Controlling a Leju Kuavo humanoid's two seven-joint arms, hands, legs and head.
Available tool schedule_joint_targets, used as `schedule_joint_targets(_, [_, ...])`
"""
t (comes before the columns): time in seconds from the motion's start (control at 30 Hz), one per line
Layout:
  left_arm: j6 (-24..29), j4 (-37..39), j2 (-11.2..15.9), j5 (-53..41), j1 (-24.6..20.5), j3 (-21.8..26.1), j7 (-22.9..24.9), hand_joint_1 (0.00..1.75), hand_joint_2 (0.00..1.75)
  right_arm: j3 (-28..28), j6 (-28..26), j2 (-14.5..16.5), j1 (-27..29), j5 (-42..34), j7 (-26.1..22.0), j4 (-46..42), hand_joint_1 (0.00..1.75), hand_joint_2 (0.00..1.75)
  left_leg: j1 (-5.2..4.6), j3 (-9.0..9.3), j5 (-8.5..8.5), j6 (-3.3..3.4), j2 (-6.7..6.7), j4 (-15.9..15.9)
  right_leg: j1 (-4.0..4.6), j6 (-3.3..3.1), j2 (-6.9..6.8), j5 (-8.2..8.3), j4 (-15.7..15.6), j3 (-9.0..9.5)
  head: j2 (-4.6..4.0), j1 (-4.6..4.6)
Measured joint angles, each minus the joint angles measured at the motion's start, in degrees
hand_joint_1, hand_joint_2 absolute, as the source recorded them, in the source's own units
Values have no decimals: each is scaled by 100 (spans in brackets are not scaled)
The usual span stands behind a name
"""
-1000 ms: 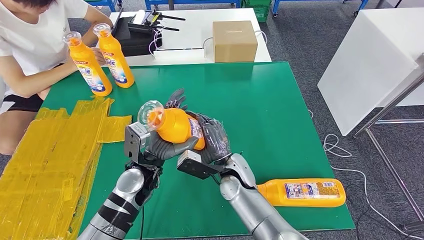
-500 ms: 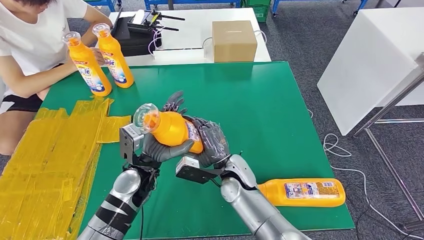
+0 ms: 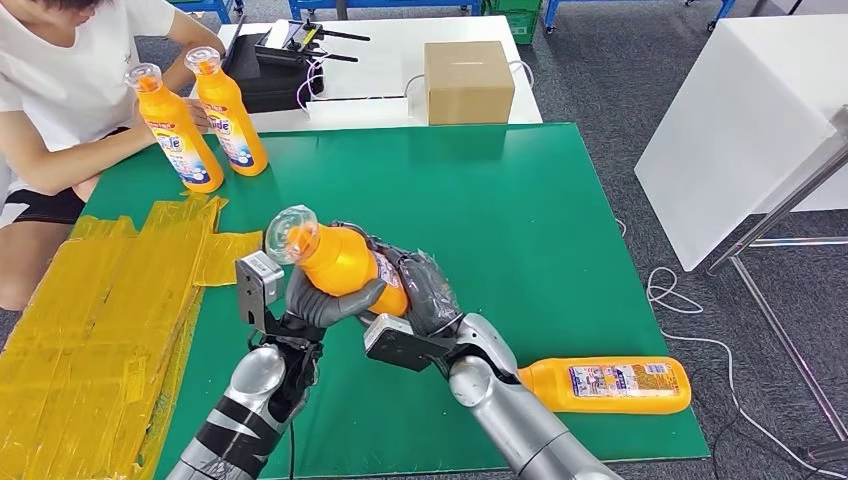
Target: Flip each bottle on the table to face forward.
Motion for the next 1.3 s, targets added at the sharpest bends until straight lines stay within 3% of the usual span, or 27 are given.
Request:
schedule_joint_targets(0.4, [11, -15, -2, 0, 1, 0, -8, 175, 175, -3, 20, -35, 22, -5, 2, -88, 175, 175, 0, 0, 0, 0, 0, 0, 0, 0, 0, 0, 0, 0, 0, 0])
schedule_joint_targets(0.43, [11, -15, -2, 0, 1, 0, -8, 175, 175, -3, 21, -36, 24, -6, 3, -91, 168, 175, 0, 0, 0, 0, 0, 0, 0, 0, 0, 0, 0, 0, 0, 0])
schedule_joint_targets(0.57, [49, -19, -2, 1, -2, 9, -32, 175, 175, -13, -8, -41, 49, -8, 4, -115, 0, 175, 0, 0, 0, 0, 0, 0, 0, 0, 0, 0, 0, 0, 0, 1])
schedule_joint_targets(0.6, [95, -29, -2, -1, -3, 30, -47, 175, 175, -21, -38, -47, 70, -11, 2, -137, 0, 175, 0, 0, 0, 0, 0, 0, 0, 0, 0, 0, 0, 0, 0, 1])
schedule_joint_targets(0.73, [543, -144, 10, -294, 6, 164, -170, 175, 175, -93, -163, -83, 207, -114, -9, -346, 0, 0, 0, -1, 0, 0, -1, 0, 0, 0, 0, 0, 0, -1, 0, -1])
schedule_joint_targets(0.77, [759, -188, 20, -488, 12, 203, -222, 175, 175, -135, -174, -97, 257, -175, -11, -441, 0, 0, 0, -2, 0, 0, -1, 0, 0, 0, 0, 0, 0, -1, 0, 1])
schedule_joint_targets(0.9, [2098, -341, 210, -1885, -66, 616, -356, 175, 175, -393, -153, -241, 624, -476, -45, -1057, 0, 175, 2, -1, -1, 0, -1, -1, 1, 0, 5, 0, 0, -2, 0, -2])
schedule_joint_targets(1.03, [3515, -401, 496, -4878, -84, 1080, 35, 175, 175, -803, -256, -419, 1039, -644, -80, -1925, 0, 175, 2, -4, 0, -1, -16, -1, 4, -1, -4, -1, 1, -2, 0, -1])
schedule_joint_targets(1.1, [3704, -402, 616, -5806, -58, 1292, 173, 175, 175, -1018, -277, -497, 1191, -674, -69, -2338, 0, 175, 2, -5, 1, -1, -11, -2, 3, -1, -1, -1, 1, -3, 0, 0])
schedule_joint_targets(1.3, [3765, -410, 726, -7445, 41, 1719, 732, 175, 175, -1352, -418, -591, 1510, -563, -62, -3034, 0, 175, 0, -5, 0, 0, -6, -2, 1, -1, 0, -1, 0, -3, 0, 1])
